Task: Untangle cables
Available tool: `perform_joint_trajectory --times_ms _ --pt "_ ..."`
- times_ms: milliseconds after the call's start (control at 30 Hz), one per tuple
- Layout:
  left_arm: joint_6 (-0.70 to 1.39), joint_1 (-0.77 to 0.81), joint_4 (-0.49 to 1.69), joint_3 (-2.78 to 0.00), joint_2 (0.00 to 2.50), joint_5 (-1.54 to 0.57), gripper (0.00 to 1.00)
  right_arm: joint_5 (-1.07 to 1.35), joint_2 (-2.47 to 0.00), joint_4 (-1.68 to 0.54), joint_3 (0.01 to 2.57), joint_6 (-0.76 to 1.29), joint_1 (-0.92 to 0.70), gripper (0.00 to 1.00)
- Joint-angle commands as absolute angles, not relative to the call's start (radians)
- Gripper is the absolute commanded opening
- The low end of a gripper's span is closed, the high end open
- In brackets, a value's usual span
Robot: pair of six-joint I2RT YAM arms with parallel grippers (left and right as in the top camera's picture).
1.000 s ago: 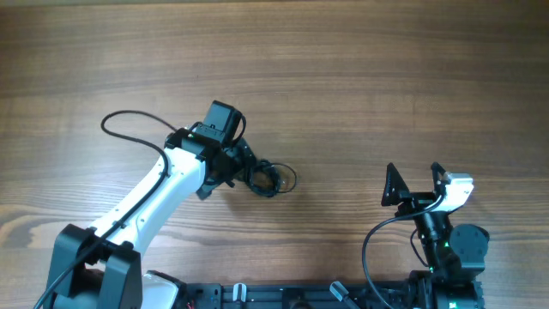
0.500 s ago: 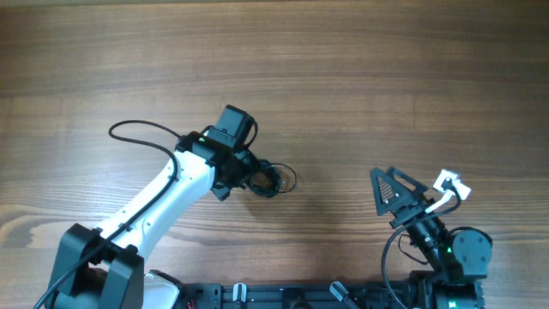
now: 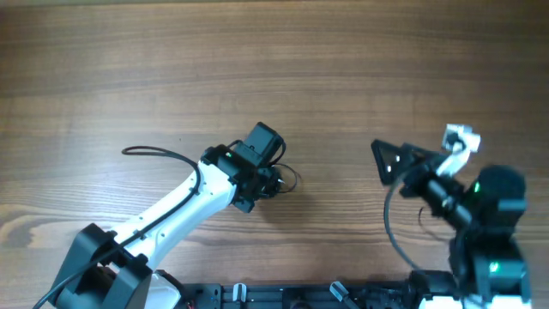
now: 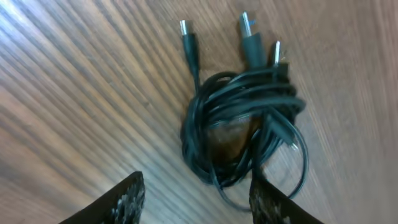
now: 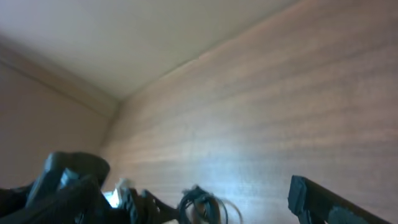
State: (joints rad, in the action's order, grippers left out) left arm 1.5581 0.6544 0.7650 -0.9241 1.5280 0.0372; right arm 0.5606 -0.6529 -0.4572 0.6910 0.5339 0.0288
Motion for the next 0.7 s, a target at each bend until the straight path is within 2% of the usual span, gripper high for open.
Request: perform_joint_trajectory --times_ms 0,200,267,300,333,367,433,533,667 --pt "1.632 0.66 0.64 -0.823 1.551 0.103 0.56 0.736 -0.803 -0.455 0.831 0.422 0.027 1.0" --pt "1.632 0.66 0.51 -0.744 1.606 0.104 0.47 0.815 -0.921 -0.386 0.844 0.505 0.027 1.0" --pt "1.631 0.66 0.486 -0.744 1.643 0.106 0.3 0.817 -0.943 -0.386 0.844 0.516 0.027 1.0" --pt "1.631 0.66 0.48 -0.744 1.657 0.107 0.12 0.813 -0.952 -0.383 0.844 0.537 0.027 1.0" --pt "1.631 0.66 0.478 -0.744 1.665 0.107 0.04 0.814 -0.96 -0.379 0.844 0.557 0.027 1.0" --pt "1.591 0.655 0.479 -0.744 1.667 0.123 0.04 0.814 -0.971 -0.381 0.844 0.577 0.027 1.0" --pt "1.443 0.638 0.482 -0.748 1.644 0.134 0.04 0.814 -0.979 -0.399 0.844 0.574 0.027 1.0" --pt "1.079 0.586 0.508 -0.77 1.539 0.091 0.04 0.834 -0.986 -0.428 0.844 0.537 0.026 1.0" --pt "0.533 0.515 0.538 -0.781 1.282 -0.1 0.04 0.968 -1.005 -0.432 0.843 0.49 0.026 1.0"
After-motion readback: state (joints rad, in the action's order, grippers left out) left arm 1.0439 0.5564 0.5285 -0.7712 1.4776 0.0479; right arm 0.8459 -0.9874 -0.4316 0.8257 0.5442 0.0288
